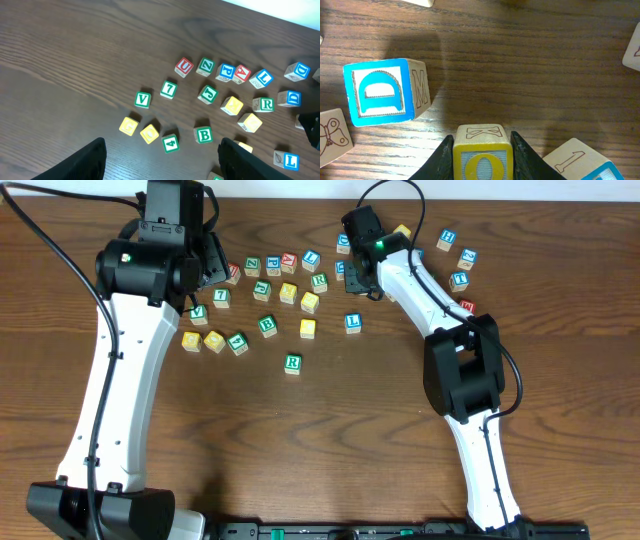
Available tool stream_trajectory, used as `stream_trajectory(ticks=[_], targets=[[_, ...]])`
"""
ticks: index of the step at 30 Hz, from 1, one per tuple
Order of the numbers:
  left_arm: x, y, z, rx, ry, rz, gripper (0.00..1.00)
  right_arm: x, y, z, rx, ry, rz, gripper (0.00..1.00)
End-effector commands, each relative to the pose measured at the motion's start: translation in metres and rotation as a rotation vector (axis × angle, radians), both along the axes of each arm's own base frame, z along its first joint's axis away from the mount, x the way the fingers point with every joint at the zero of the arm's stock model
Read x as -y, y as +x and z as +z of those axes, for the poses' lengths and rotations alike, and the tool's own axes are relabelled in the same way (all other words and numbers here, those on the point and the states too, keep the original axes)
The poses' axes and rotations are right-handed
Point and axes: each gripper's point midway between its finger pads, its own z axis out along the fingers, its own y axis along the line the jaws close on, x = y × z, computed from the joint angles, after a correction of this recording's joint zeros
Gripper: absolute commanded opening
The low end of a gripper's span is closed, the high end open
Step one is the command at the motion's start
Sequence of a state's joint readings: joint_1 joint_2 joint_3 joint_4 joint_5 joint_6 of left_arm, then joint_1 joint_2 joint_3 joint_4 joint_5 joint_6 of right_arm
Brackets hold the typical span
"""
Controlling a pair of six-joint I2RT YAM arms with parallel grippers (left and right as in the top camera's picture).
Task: Spell out ROBOT
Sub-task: 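Move the right gripper to the yellow O block and grasp it, then carry the yellow O block down beside the R block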
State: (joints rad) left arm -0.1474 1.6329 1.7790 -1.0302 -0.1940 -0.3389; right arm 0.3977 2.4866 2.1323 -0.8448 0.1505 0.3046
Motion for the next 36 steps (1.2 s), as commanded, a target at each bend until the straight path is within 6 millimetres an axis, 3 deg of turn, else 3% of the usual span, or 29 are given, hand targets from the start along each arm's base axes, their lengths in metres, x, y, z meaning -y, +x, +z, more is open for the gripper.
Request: stream_trajectory(ticks=[1, 7, 14, 21, 28, 36], targets=[[-0.004, 0.000, -0.003, -0.012, 0.021, 0.005, 0.71, 0.000, 0.000, 0.018, 0.022, 0.005, -0.002, 0.25], [-0.004, 0.000, -0.003, -0.012, 0.021, 0.005, 0.71, 0.000, 0.000, 0.041, 0.051, 0.018, -0.002, 0.22], [-0.004, 0.000, -0.003, -0.011, 0.021, 0.005, 0.71, 0.003, -0.007, 0.082, 0.084, 0.023, 0.015, 0.21], [-0.004, 0.001, -0.002, -0.007, 0.021, 0.005, 0.71, -0.004, -0.038, 0.116, 0.039, 0.061, 0.061, 0.22], [-0.005, 0.006, 0.001, 0.016, 0.017, 0.010, 0.71, -0.027, -0.085, 0.102, -0.142, 0.103, 0.134, 0.19], [-0.027, 0.016, 0.002, 0.045, 0.014, 0.065, 0.71, -0.059, -0.123, 0.076, -0.261, 0.071, 0.178, 0.17]])
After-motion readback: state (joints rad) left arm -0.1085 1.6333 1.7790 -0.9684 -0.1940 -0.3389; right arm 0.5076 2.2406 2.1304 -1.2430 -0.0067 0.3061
